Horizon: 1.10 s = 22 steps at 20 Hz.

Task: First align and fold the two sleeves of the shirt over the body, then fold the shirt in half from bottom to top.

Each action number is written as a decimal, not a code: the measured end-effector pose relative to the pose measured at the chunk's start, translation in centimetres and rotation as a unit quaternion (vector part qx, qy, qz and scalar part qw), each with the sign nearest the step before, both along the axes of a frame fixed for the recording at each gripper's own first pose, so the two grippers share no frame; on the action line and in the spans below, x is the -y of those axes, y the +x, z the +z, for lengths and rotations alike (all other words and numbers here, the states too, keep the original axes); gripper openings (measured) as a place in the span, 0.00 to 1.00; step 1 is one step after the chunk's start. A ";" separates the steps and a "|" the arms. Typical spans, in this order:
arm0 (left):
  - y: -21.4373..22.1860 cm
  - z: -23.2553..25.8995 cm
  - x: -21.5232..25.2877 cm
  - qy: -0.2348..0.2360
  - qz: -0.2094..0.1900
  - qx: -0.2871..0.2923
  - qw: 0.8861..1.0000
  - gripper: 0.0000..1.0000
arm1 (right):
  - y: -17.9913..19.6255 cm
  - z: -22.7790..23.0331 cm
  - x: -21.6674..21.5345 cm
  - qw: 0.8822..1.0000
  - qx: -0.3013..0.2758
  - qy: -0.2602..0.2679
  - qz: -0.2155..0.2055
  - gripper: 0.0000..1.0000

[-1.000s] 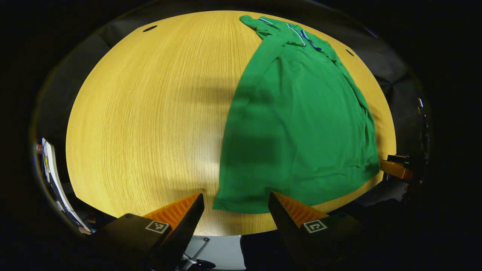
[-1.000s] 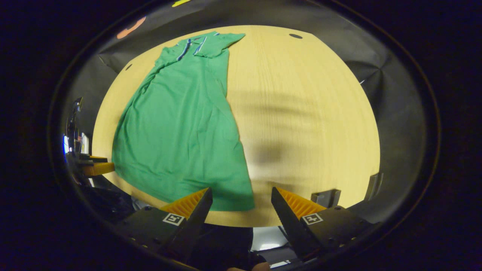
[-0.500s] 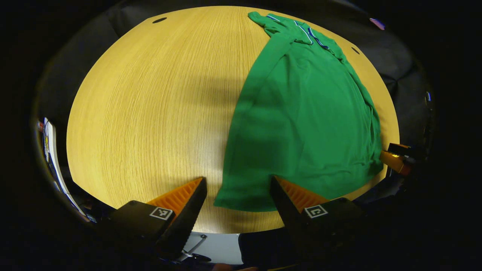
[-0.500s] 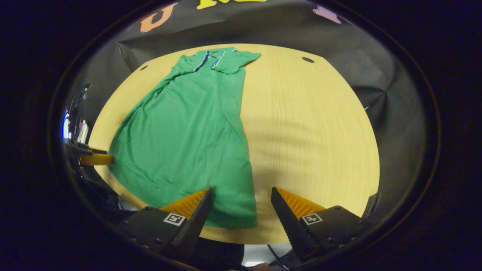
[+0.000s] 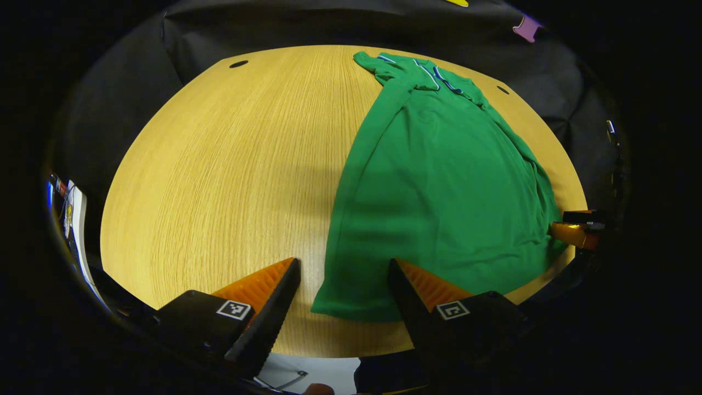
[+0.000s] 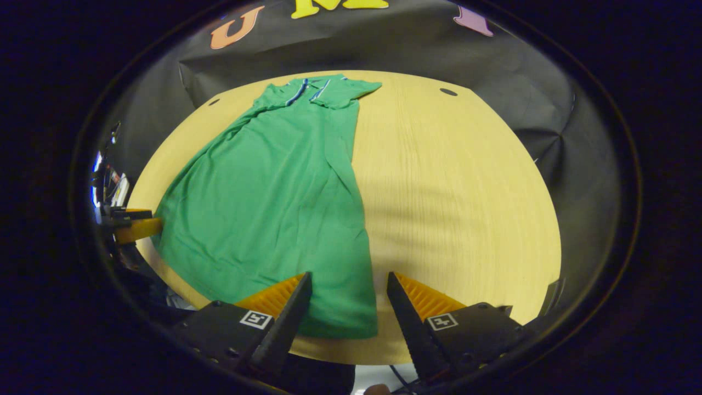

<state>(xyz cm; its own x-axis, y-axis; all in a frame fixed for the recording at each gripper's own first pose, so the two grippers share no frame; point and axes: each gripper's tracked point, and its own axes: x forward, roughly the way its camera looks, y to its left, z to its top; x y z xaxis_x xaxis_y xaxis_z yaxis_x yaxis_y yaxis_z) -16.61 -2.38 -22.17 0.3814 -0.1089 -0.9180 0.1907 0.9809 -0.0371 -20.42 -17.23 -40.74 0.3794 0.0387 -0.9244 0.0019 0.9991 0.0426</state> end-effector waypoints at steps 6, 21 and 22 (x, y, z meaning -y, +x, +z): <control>3.5 2.3 -2.7 0.004 -0.004 0.020 1.000 0.96 | -0.3 0.1 0.0 1.000 0.027 0.000 0.000 0.87; 6.5 5.9 -2.4 -0.039 0.011 0.045 0.998 0.06 | 2.1 1.6 -1.4 0.999 0.038 0.015 0.023 0.04; 7.2 6.8 -2.4 -0.044 0.013 0.050 0.998 0.06 | 2.6 2.2 -1.3 0.999 0.042 0.018 0.019 0.04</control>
